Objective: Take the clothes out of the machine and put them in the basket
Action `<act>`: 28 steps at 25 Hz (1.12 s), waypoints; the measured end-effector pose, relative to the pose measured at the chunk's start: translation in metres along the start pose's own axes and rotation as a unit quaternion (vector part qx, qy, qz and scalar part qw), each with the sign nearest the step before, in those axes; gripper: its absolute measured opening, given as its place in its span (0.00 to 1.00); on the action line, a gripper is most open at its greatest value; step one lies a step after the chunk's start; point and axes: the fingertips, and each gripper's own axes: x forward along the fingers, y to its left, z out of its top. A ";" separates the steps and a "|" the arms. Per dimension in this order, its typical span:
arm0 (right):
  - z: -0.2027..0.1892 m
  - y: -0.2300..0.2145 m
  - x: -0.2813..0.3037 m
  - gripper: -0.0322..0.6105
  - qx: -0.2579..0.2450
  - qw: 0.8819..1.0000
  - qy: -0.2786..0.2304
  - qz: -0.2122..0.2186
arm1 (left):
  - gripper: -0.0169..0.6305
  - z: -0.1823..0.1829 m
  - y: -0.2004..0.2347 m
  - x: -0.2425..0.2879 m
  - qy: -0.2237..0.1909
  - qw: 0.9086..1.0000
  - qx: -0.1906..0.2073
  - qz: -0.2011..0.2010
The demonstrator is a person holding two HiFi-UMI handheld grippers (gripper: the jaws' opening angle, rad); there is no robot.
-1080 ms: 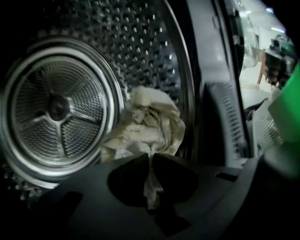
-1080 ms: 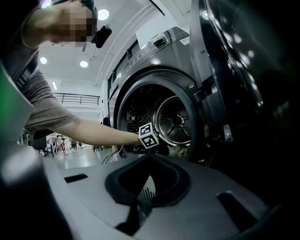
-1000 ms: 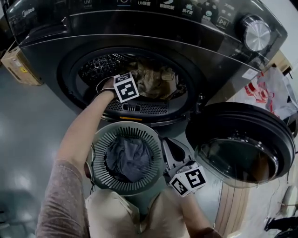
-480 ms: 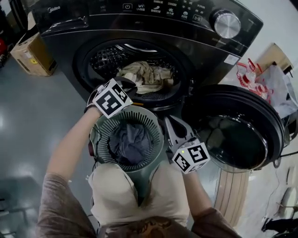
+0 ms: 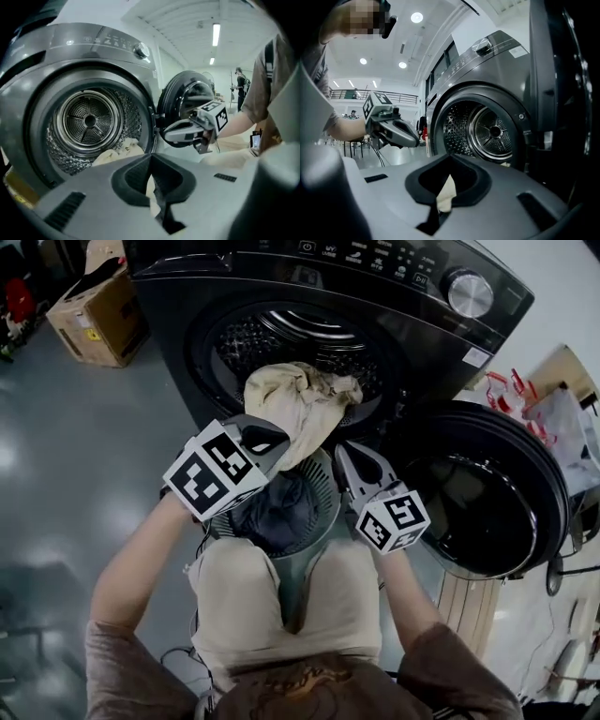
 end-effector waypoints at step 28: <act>-0.008 0.003 -0.017 0.05 0.003 1.000 0.008 -0.025 | 0.75 -0.059 0.147 0.212 0.060 0.993 -0.044 0.095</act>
